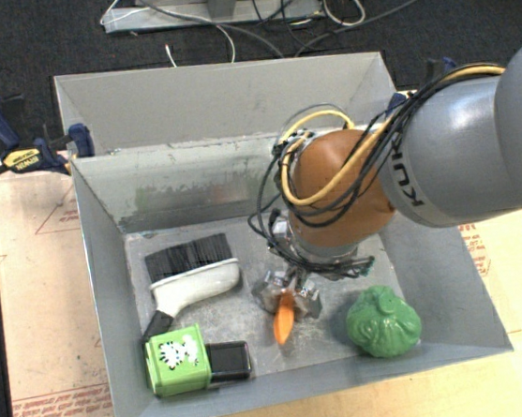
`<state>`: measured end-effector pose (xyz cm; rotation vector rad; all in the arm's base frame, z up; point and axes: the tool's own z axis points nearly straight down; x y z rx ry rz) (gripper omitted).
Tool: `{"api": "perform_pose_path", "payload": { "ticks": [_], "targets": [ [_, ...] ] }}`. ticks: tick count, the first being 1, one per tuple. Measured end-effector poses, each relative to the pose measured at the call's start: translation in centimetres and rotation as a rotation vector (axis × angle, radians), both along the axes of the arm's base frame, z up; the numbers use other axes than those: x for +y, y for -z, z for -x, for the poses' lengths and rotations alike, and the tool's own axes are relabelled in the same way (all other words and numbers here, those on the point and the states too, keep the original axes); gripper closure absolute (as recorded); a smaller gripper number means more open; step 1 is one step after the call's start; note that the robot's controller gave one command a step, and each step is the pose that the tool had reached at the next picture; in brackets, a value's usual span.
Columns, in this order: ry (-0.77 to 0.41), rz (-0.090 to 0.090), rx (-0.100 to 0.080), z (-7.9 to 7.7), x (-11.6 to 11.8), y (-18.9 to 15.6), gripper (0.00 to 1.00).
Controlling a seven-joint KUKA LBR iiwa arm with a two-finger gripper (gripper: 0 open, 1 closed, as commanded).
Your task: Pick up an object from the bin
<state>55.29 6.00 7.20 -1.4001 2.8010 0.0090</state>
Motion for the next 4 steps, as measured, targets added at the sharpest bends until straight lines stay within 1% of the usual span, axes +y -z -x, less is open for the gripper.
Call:
{"api": "perform_pose_path", "payload": {
  "ticks": [1,2,3,4],
  "targets": [
    [0.002,0.0,0.008,0.3,0.0,-2.2,1.0],
    [0.002,-0.001,0.001,0.1,0.0,-4.7,1.0],
    [0.004,-0.001,0.006,0.2,0.0,-7.1,1.0],
    [0.006,-0.002,0.005,0.2,0.1,-10.6,1.0]
  ]
}}
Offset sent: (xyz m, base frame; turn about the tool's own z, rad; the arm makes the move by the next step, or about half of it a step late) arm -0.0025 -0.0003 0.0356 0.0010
